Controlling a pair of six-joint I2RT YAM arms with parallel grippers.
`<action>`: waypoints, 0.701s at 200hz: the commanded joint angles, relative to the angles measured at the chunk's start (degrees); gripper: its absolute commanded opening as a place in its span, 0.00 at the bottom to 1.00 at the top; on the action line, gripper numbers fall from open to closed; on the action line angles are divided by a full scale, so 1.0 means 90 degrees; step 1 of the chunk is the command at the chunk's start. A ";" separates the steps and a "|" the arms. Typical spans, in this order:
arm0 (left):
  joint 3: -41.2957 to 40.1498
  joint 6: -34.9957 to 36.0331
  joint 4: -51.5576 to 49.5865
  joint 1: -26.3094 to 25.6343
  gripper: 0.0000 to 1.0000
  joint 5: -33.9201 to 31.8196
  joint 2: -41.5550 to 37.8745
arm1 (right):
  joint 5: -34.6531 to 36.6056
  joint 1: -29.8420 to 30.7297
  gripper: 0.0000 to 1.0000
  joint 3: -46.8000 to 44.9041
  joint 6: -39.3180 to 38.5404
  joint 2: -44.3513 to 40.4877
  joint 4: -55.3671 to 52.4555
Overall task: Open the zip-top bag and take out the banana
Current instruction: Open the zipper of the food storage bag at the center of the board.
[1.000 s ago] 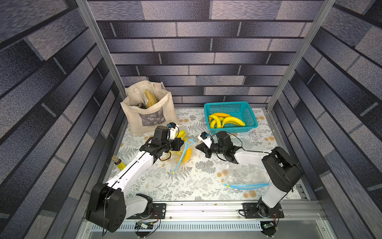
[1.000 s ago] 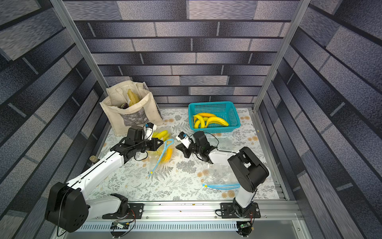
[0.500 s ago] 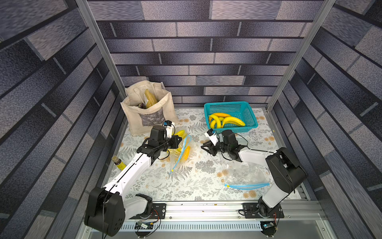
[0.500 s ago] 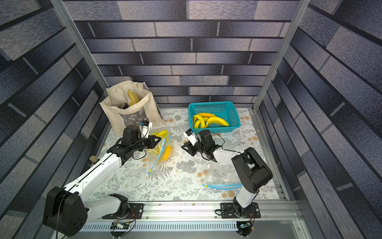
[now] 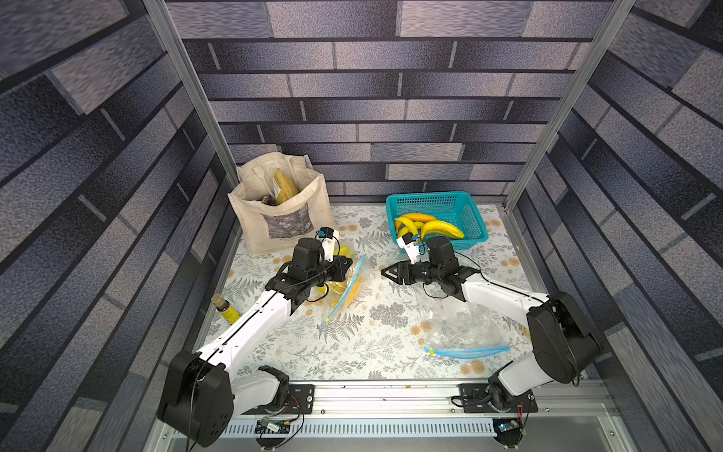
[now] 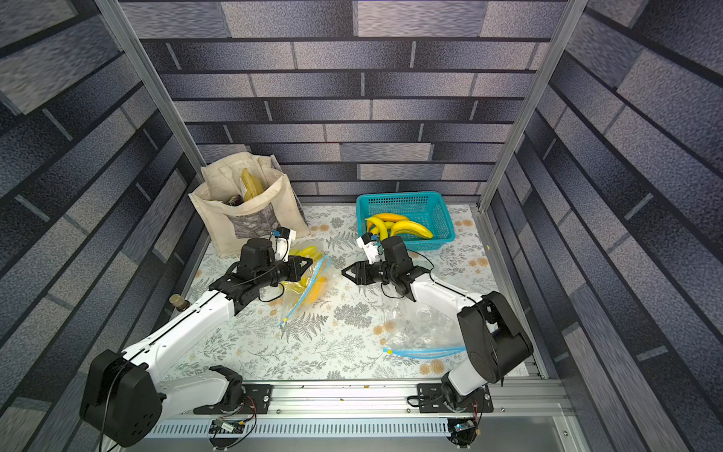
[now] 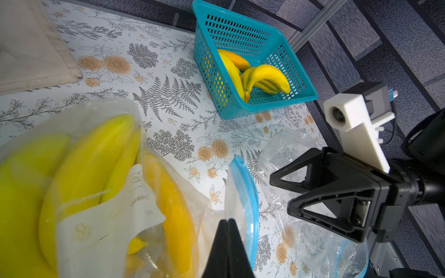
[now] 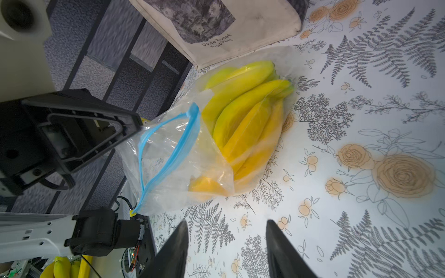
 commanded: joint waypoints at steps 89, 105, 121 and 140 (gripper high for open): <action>0.0131 -0.0171 0.0476 -0.0229 0.00 -0.0129 0.0203 | 0.0268 0.0613 0.53 0.0965 0.1120 0.0604 -0.0534; 0.0135 -0.0177 0.0502 -0.0244 0.00 -0.0117 0.0200 | 0.0277 0.0647 0.53 0.1040 0.1115 0.0739 -0.0622; 0.0136 -0.0171 0.0494 -0.0251 0.00 -0.0127 0.0175 | 0.0274 0.0667 0.53 0.1260 0.1151 0.0800 -0.0552; 0.0109 -0.0148 0.0471 -0.0264 0.00 -0.0118 0.0137 | 0.0342 0.0701 0.53 0.1365 0.1129 0.0842 -0.0628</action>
